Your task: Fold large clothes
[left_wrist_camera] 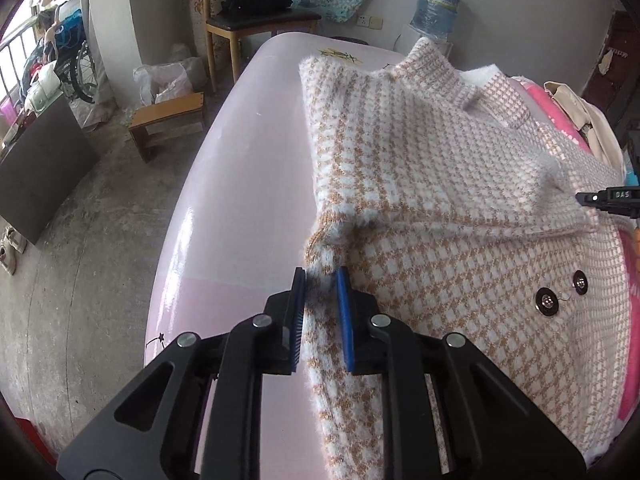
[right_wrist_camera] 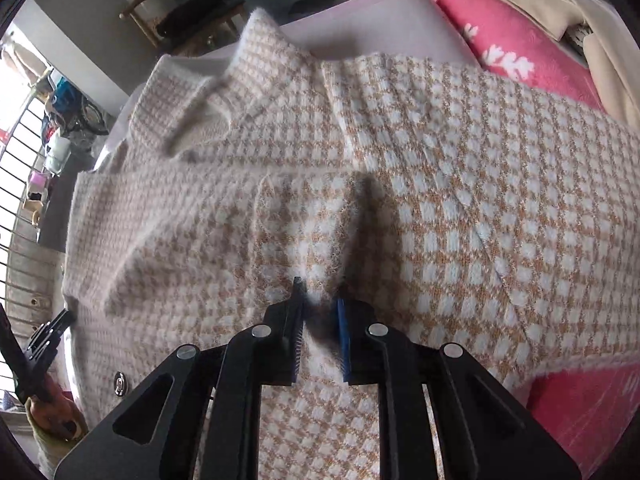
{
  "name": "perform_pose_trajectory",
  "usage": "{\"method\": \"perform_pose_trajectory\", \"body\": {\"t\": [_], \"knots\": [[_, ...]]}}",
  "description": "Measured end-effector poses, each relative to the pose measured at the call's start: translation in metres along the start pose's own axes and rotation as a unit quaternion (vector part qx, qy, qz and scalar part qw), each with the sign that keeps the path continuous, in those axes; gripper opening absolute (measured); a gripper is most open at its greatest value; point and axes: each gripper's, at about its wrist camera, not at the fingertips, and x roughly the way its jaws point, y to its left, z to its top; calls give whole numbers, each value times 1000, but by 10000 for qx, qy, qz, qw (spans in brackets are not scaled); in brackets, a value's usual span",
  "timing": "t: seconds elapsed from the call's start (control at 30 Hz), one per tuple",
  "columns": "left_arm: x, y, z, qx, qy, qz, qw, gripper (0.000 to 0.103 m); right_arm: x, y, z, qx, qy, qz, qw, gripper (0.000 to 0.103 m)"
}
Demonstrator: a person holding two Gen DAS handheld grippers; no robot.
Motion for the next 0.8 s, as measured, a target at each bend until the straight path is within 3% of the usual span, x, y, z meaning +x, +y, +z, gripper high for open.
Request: {"method": "perform_pose_trajectory", "body": {"t": [0.17,0.3,0.4,0.47,0.63,0.7,0.8], "knots": [[-21,15,20,-414,-282,-494,9975,15,-13,5,-3,-305,-304,-65,9991,13],[-20,16,40,-476,-475,-368,9971,16,-33,18,4,-568,-687,-168,9959,11],[-9,11,46,-435,-412,-266,9979,16,-14,13,8,-671,-431,-430,9959,13],[-4,8,49,-402,-340,-245,9983,16,-5,11,9,-721,-348,-559,9952,21],[-7,1,66,-287,-438,-466,9975,16,-46,27,10,-950,-1176,-838,9850,26],[1,-10,82,-194,-390,-656,9969,17,-46,41,11,-1168,-1219,-632,9836,27],[32,-28,105,-65,-154,-736,9971,18,-22,60,14,-1397,-894,-334,9856,27]]}}
